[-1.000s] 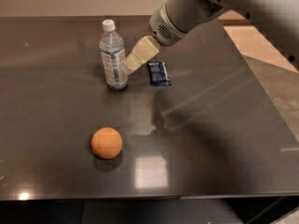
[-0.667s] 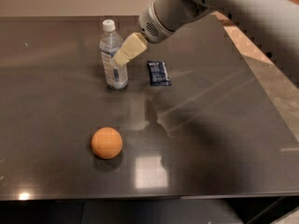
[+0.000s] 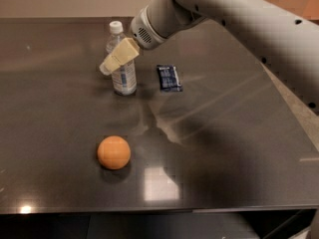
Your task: Knock blue plastic bottle over
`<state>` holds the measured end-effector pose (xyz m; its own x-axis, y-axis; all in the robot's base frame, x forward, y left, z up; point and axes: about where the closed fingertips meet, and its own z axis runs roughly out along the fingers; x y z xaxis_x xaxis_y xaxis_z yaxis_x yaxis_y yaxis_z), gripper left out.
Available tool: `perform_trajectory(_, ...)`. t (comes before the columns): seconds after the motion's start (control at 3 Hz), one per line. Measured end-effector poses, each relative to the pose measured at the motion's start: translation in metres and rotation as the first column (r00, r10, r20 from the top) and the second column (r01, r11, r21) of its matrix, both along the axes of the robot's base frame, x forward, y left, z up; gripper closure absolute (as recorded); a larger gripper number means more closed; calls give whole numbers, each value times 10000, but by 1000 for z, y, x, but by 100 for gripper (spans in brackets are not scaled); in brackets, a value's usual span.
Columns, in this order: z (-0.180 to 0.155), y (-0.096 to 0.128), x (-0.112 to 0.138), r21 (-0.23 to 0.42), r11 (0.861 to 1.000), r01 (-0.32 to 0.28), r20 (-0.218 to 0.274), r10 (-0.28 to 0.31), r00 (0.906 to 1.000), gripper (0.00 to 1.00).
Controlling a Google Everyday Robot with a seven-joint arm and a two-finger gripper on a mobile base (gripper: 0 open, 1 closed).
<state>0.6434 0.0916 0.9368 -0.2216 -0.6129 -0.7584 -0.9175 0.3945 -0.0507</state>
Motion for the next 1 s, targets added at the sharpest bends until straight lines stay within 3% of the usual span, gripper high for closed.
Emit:
perform_trajectory(0.33,-5,10,-2,143,9999,-53,-103,54,9999,18)
perform_trajectory(1.0,6,8,-11,429,9989,-179,-55,182,9998,64)
